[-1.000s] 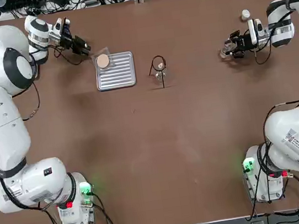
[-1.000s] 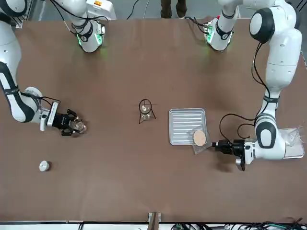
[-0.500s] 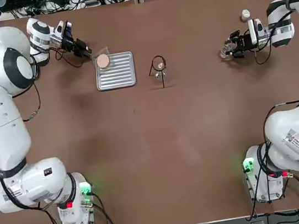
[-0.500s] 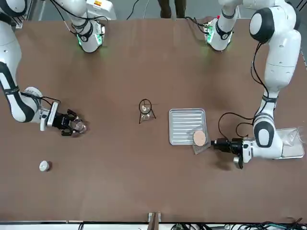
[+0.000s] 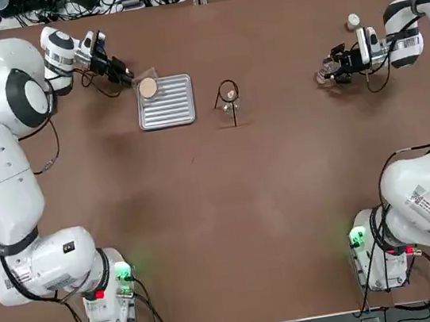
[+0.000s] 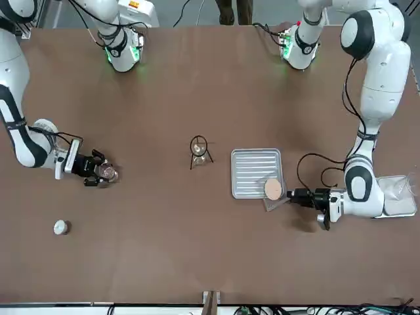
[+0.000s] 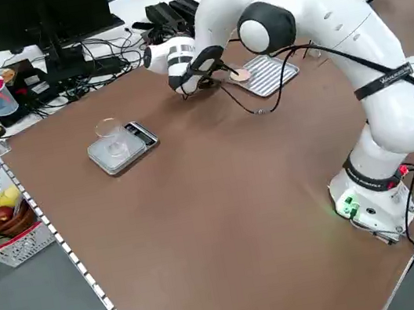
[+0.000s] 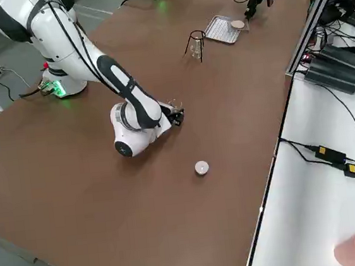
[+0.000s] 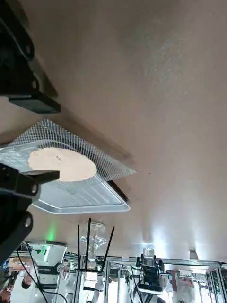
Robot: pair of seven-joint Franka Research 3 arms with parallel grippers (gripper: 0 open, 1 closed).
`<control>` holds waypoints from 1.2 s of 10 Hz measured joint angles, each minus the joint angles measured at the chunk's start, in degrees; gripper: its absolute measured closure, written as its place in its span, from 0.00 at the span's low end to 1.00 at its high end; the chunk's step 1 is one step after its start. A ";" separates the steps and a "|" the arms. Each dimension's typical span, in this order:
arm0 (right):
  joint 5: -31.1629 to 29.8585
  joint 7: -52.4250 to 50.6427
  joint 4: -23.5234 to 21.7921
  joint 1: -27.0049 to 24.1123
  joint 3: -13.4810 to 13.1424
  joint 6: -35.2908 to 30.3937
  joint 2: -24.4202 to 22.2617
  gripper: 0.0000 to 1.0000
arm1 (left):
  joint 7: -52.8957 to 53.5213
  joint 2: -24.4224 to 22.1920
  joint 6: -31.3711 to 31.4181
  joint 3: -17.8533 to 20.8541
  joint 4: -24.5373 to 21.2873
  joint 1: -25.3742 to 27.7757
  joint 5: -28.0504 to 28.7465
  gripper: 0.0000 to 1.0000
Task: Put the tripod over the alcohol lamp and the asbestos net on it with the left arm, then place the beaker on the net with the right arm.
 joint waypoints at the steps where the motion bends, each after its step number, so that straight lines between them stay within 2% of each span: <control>1: 0.00 0.00 0.00 0.00 0.00 0.00 0.00 0.41 | 0.00 0.00 0.03 0.00 -0.04 -0.14 0.00 0.45; 3: 0.00 0.00 0.00 0.00 -0.01 0.00 0.00 0.41 | 0.00 0.07 0.05 0.00 -0.24 -0.24 0.00 0.46; 4: 0.00 0.01 0.00 0.00 -0.01 0.00 0.00 0.41 | 0.00 0.09 0.05 0.00 -0.25 -0.23 0.00 0.50; 7: 0.00 0.02 0.00 0.00 0.00 0.00 0.00 0.41 | 0.00 0.09 0.08 0.04 -0.38 -0.15 0.00 0.70; 9: 0.00 0.02 0.00 0.00 0.00 0.00 0.00 0.41 | 0.00 0.09 0.08 0.06 -0.38 0.11 0.00 0.86; 10: 0.00 0.02 0.00 0.00 0.00 0.00 0.00 0.41 | 0.01 0.09 0.08 0.06 -0.38 0.15 0.00 0.98; 12: 0.00 0.02 0.00 0.00 -0.01 0.01 0.00 0.41 | 0.01 0.09 0.04 0.05 -0.36 0.41 -0.11 0.98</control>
